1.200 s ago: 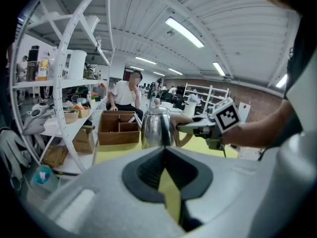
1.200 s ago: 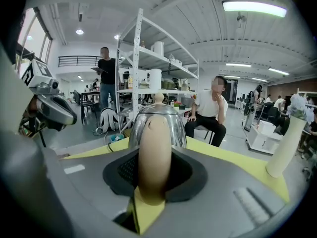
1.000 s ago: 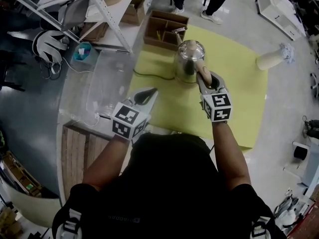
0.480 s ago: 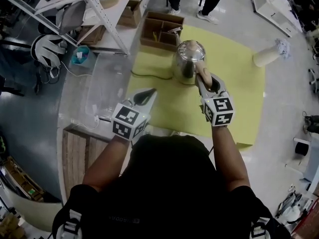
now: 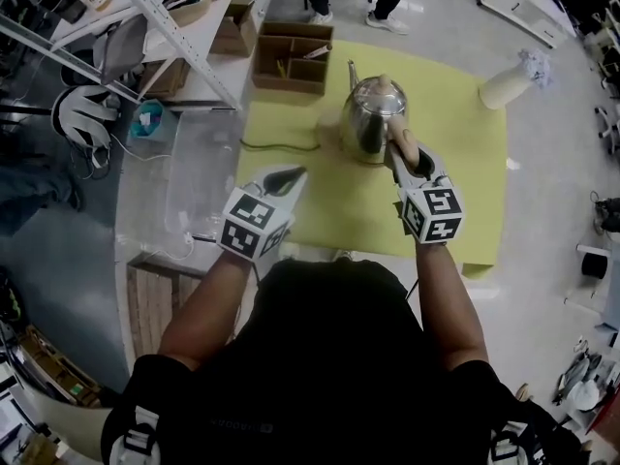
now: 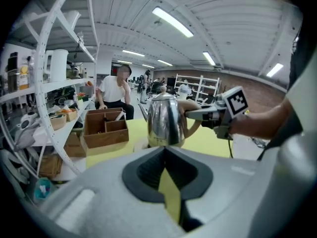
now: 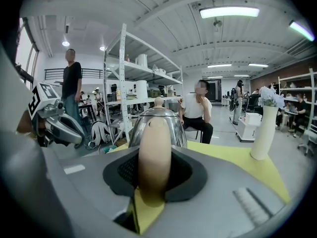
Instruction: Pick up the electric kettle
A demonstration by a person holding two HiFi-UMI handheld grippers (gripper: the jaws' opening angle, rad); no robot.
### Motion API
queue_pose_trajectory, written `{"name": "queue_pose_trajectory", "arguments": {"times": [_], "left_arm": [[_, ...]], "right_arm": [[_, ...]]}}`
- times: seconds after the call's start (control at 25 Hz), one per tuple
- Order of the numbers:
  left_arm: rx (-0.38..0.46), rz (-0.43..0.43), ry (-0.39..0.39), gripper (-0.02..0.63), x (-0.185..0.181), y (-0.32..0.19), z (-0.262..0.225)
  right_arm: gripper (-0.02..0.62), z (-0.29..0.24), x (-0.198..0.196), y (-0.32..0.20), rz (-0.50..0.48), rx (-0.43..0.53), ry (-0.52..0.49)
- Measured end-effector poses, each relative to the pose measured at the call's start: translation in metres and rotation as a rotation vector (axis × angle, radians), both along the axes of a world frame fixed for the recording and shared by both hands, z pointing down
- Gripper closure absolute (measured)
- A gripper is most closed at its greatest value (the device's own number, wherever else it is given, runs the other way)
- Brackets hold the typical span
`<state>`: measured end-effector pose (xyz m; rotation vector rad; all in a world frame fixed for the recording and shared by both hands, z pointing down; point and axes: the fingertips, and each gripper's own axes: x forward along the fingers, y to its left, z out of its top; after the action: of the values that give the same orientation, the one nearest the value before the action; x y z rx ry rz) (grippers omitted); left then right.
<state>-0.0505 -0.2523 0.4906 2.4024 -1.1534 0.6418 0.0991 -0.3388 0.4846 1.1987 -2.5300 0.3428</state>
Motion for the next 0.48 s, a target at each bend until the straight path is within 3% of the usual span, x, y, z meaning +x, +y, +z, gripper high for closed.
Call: {"name": "queue_pose_trajectory", "arguments": {"times": [0.48], "left_arm": [[-0.005,0.104,-0.029,0.604,0.045,-0.006,0.006]], "right_arm": [[0.502,0.001,0.050,0.000,0.084,0.014,0.001]]}}
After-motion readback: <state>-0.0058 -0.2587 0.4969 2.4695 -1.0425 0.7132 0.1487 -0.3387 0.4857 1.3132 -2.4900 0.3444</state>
